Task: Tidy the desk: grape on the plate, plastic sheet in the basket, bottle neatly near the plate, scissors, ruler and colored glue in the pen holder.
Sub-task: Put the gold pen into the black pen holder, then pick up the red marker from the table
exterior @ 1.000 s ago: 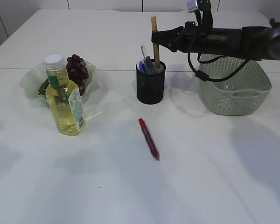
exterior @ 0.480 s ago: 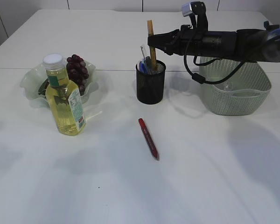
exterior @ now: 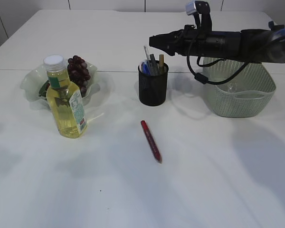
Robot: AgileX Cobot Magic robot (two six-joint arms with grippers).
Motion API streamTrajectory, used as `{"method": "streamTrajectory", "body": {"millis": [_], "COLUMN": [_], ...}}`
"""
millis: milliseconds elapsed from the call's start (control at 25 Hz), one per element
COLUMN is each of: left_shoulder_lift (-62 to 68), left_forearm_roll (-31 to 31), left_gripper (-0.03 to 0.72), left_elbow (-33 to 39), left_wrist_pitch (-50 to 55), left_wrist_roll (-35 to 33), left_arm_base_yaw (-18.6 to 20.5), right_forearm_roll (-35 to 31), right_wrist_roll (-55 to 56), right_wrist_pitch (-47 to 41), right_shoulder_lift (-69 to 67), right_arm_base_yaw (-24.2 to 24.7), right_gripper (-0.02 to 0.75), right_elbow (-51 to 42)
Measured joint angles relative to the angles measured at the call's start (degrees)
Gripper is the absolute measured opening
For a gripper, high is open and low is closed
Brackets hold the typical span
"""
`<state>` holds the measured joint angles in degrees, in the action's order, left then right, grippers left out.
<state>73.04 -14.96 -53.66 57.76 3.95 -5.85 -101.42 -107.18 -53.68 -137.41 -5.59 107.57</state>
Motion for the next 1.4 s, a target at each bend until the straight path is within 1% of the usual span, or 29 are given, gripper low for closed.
{"method": "streamTrajectory", "body": {"millis": [160, 200, 240, 320, 400, 520, 680, 800, 840, 960, 1040, 1120, 1200, 1400], "left_shoulder_lift": [0.00, 0.00, 0.00, 0.00, 0.00, 0.00, 0.00, 0.00, 0.00, 0.00, 0.00, 0.00, 0.00, 0.00], "left_forearm_roll": [0.00, 0.00, 0.00, 0.11, 0.31, 0.60, 1.30, 1.94, 2.17, 2.29, 2.29, 2.29, 2.29, 2.29], "left_gripper": [0.246, 0.246, 0.246, 0.246, 0.246, 0.246, 0.246, 0.246, 0.246, 0.246, 0.246, 0.246, 0.246, 0.246], "left_elbow": [0.00, 0.00, 0.00, 0.00, 0.00, 0.00, 0.00, 0.00, 0.00, 0.00, 0.00, 0.00, 0.00, 0.00], "left_wrist_pitch": [0.01, 0.01, 0.01, 0.11, 0.11, -0.24, -0.57, -0.57, -0.57, -0.74, -1.69, -2.52, -3.61, -4.83], "left_wrist_roll": [0.00, 0.00, 0.00, 0.00, 0.00, 0.00, 0.00, 0.00, 0.00, 0.00, 0.00, 0.00, 0.00, -0.09], "left_arm_base_yaw": [0.00, 0.00, 0.00, 0.00, 0.00, 0.00, 0.00, 0.00, 0.00, 0.00, 0.00, 0.00, 0.00, 0.00], "right_forearm_roll": [0.50, 1.92, 4.74, 13.58, 26.20, 42.90, 58.75, 67.71, 70.51, 83.53, 90.66, 95.00, 96.19, 98.11], "right_wrist_roll": [11.25, 15.02, 18.90, 26.99, 37.29, 54.39, 69.86, 83.54, 87.30, 99.10, 105.00, 108.99, 112.13, 116.33], "right_wrist_pitch": [0.12, 0.49, 0.92, 1.73, 1.97, 0.19, -3.17, -4.89, -5.67, -8.71, -10.51, -12.18, -13.09, -15.40], "right_shoulder_lift": [0.73, 1.40, 2.55, 5.77, 10.28, 16.74, 22.85, 24.32, 24.32, 24.32, 23.94, 22.48, 20.36, 14.65], "right_arm_base_yaw": [0.00, 0.00, 0.00, 0.00, -0.67, -2.75, -7.88, -12.27, -13.88, -19.22, -23.22, -25.90, -27.35, -27.51], "right_gripper": [0.298, 0.299, 0.299, 0.300, 0.300, 0.300, 0.300, 0.300, 0.300, 0.300, 0.300, 0.301, 0.301, 0.302], "right_elbow": [0.00, 0.00, 0.00, 0.00, 0.00, 0.00, 0.10, 0.22, 0.22, 0.22, 0.22, 0.22, 0.22, 0.22]}}
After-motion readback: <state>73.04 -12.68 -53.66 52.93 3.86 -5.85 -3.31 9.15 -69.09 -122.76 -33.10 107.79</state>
